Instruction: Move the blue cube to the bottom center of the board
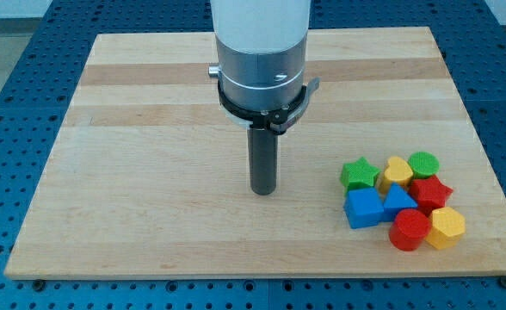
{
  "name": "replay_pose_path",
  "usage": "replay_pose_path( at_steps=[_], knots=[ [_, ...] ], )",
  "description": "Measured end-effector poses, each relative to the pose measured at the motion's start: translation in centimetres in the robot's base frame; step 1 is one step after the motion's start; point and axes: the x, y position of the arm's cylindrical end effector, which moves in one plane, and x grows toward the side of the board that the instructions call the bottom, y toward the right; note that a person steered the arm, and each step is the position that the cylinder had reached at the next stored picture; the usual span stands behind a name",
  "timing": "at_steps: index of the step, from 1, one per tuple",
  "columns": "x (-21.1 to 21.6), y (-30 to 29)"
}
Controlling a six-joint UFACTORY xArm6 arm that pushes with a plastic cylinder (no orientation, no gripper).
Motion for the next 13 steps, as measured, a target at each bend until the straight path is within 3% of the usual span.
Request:
replay_pose_path(
  at_steps=[1, 3, 4, 5, 6, 8, 9, 10, 11, 13],
  knots=[
    [-0.1, 0.0],
    [-11.6, 2.0],
    [-13.8, 8.6],
    [-13.4, 17.3],
    [-9.9, 26.4],
    [5.2, 34.1],
    [9.9, 33.1],
    [10.2, 28.1],
    [10.2, 19.4],
    [9.6, 14.7]
  ],
)
